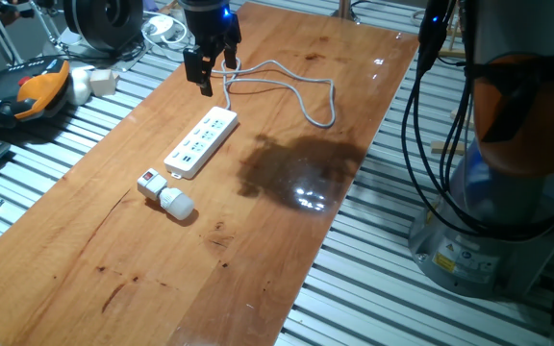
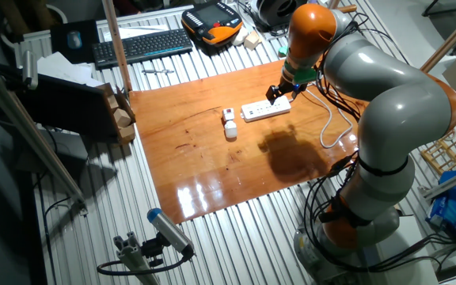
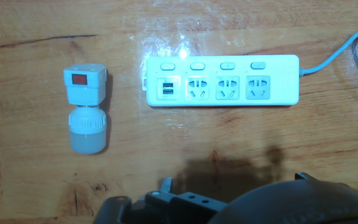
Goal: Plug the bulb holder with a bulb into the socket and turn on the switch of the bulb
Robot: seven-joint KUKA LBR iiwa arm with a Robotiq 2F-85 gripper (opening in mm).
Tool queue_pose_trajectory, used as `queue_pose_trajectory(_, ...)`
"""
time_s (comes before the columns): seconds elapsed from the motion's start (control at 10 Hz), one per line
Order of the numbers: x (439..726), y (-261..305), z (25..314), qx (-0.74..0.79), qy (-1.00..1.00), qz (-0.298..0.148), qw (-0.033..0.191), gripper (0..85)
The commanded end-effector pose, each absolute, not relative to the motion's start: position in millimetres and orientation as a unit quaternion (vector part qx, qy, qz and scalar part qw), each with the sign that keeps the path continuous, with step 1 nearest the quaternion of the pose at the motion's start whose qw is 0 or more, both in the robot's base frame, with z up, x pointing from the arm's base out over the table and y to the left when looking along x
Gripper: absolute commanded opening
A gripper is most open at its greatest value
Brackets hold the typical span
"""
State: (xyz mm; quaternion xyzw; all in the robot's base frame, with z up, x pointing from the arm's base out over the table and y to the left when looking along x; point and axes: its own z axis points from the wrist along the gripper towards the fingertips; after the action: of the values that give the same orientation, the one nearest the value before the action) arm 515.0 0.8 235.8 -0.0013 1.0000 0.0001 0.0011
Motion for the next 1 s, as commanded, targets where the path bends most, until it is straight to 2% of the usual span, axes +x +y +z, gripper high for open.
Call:
queue_pose_trajectory(0.0, 514.9, 0.8, 235.9, -0.045, 0.999, -0.010, -0.009, 0.0)
queue_pose_trajectory(0.9, 516.1, 1.1, 239.4, -0.042, 0.999, -0.014, -0.007, 0.0)
